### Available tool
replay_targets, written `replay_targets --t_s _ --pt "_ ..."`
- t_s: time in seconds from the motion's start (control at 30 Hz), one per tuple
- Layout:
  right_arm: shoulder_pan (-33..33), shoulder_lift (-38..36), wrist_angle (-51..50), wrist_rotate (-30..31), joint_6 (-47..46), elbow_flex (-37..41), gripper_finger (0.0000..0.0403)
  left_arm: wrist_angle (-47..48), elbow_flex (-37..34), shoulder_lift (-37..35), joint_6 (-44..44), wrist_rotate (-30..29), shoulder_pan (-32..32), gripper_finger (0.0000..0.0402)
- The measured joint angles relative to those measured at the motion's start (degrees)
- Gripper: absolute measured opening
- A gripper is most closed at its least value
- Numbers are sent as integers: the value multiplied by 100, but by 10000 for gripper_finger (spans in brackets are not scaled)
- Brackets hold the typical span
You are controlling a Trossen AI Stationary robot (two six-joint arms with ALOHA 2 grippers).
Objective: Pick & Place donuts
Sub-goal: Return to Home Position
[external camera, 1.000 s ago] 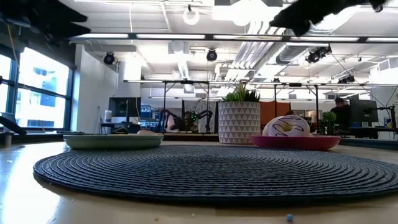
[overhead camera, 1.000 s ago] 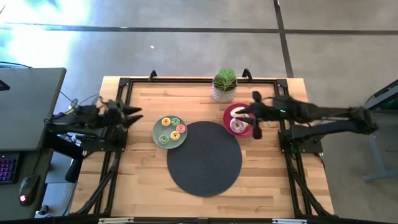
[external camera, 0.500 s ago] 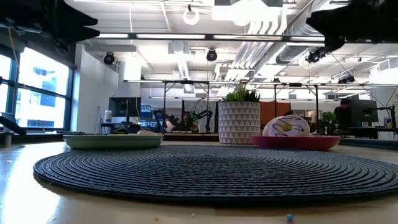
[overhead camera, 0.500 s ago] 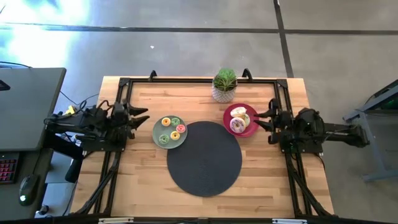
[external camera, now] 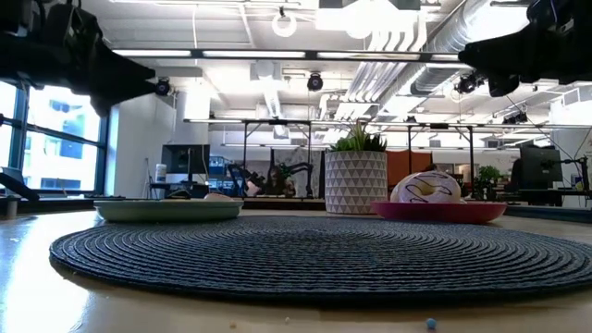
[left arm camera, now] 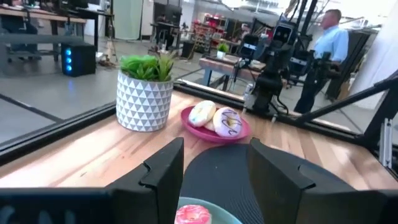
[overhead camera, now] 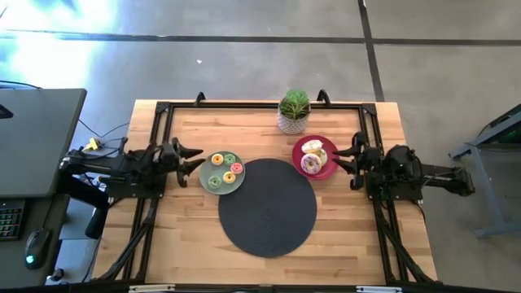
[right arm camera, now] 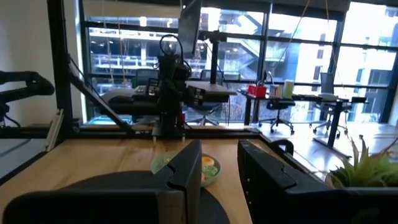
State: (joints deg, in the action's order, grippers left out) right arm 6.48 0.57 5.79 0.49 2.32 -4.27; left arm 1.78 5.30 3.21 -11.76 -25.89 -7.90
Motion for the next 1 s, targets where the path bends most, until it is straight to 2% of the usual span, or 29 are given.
replay_targets --t_s 0.23,0.5,0.8,1.0 --pt "0 8 -152 219 -249 0 94 -572 -434 6 252 153 0 168" --pt "0 8 -209 470 -358 0 94 -664 -446 4 540 178 0 168" --pt "0 10 -208 472 -358 2 94 -618 -452 4 250 182 0 168" --pt "0 16 353 461 -285 367 94 -559 -457 2 250 186 0 168"
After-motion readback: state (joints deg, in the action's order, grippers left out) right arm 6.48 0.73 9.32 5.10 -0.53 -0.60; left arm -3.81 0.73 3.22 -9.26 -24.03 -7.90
